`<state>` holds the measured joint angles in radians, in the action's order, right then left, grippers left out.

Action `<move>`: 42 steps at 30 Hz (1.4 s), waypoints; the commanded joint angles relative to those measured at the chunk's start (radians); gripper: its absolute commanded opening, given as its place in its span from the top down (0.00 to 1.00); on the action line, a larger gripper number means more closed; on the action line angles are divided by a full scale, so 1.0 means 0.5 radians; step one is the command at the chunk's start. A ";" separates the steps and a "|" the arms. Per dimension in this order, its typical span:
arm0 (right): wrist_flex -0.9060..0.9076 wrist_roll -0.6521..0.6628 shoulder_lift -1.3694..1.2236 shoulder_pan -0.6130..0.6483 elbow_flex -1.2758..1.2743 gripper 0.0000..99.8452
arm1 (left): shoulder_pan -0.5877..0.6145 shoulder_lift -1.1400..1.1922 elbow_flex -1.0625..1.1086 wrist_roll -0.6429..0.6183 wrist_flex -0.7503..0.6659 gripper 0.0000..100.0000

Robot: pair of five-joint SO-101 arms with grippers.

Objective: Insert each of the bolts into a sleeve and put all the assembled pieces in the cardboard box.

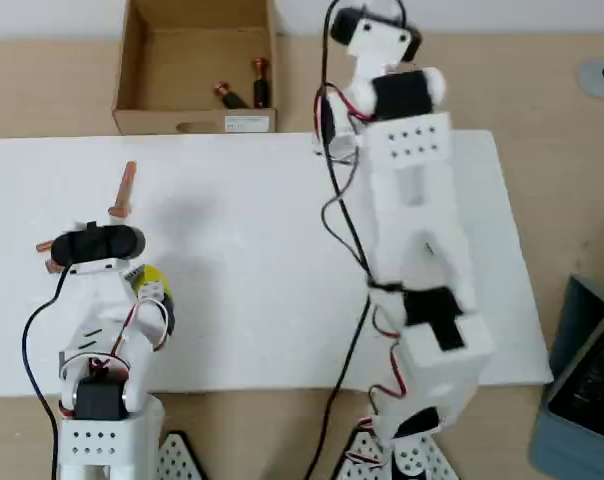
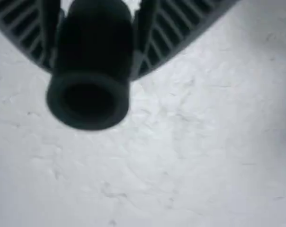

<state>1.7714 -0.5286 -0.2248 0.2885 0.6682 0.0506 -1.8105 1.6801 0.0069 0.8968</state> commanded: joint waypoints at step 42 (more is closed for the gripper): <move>-0.377 0.135 3.030 -0.002 -2.874 0.99 | 0.018 0.502 -1.062 -0.003 0.571 1.00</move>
<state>1.6072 -0.4703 1.2774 0.2885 -0.7695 0.0506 -1.6586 1.2766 0.0069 1.1868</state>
